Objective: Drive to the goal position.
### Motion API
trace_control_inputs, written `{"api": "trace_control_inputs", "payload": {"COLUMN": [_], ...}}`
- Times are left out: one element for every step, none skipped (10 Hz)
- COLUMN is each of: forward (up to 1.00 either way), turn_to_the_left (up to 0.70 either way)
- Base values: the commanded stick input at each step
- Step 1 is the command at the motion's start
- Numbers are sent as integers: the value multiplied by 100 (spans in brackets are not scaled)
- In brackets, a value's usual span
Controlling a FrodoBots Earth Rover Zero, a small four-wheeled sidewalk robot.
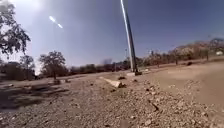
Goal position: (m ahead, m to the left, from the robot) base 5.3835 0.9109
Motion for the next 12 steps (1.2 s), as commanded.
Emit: {"api": "trace_control_inputs", "payload": {"forward": [50, 50, 50, 50, 50, 50, 50, 50, 50, 50, 50, 50], "turn_to_the_left": [0, 0, 7, 19, 31, 42, 50, 50, 50, 50, 50, 50]}}
